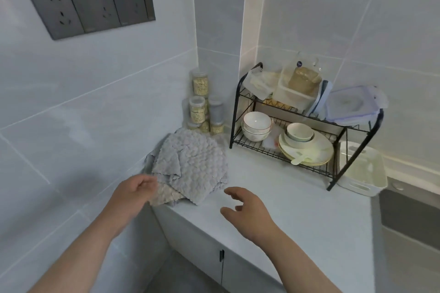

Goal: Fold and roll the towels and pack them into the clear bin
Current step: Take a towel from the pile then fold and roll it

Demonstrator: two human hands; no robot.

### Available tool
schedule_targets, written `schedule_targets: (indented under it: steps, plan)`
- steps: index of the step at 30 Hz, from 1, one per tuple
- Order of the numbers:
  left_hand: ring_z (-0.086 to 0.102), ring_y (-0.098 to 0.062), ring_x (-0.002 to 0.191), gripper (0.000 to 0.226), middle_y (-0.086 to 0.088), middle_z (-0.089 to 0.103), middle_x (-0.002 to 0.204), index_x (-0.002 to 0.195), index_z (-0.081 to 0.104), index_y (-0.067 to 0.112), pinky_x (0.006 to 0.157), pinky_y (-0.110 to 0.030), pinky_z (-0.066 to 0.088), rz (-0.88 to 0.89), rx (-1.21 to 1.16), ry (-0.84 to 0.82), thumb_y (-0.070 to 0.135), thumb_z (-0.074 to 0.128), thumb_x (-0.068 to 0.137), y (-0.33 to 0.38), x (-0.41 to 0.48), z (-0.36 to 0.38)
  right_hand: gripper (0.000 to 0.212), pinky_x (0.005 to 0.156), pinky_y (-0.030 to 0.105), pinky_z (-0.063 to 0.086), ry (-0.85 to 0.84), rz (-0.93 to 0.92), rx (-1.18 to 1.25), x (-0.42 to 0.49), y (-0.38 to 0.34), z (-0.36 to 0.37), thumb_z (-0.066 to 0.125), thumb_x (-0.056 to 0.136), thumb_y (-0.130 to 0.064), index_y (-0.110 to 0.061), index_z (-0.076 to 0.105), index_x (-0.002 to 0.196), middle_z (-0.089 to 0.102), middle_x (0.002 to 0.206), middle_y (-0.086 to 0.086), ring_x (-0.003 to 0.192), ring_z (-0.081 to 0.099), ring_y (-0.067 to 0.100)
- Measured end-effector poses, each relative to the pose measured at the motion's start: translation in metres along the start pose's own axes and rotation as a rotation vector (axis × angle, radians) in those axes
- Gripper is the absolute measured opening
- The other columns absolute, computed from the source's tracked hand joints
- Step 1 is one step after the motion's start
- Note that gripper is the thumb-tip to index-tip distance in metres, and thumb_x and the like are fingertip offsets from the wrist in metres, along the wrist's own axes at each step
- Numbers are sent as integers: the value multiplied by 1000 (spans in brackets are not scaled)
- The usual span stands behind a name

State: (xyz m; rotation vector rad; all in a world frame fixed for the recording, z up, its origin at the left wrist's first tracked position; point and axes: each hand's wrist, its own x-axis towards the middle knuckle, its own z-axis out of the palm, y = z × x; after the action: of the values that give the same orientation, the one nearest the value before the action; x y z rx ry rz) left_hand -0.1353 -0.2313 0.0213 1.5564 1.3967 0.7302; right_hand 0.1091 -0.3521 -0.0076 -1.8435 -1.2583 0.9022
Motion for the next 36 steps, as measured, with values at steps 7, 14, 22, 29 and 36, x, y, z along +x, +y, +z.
schedule_targets:
  steps: [7,14,22,29,36]
  plan:
    - [57,-21,107,36,-1,59,115,119,62,18,90,-33,45,262,709,-294,26,69,85,-44,185,4,38,102,12,35,27,31,-141,122,-6,63,63,89,-22,-23,60,127,54,134,-9,122,50,7]
    - [55,-21,107,34,4,55,113,113,63,24,84,-36,48,489,977,-481,29,69,80,-101,252,22,59,108,32,35,-137,-70,-589,187,12,132,71,75,-48,-20,61,125,53,128,4,120,46,24]
    - [58,-27,75,13,-4,59,78,75,56,10,64,-38,45,622,747,-322,17,48,82,-126,272,20,24,82,31,51,172,-226,-468,189,42,152,52,86,-25,-18,71,100,68,103,-1,92,61,18]
    - [56,-30,79,21,-6,61,88,101,51,24,66,-37,44,674,840,-64,9,46,87,-123,263,14,17,60,24,44,346,-153,-484,180,48,125,55,79,-10,-20,60,91,57,79,-8,73,52,13]
    - [54,-33,88,13,-12,61,95,95,54,20,71,-37,41,909,778,32,13,47,88,-97,239,1,29,72,27,47,725,-173,-500,141,43,108,47,85,-6,-19,69,100,64,91,0,82,56,20]
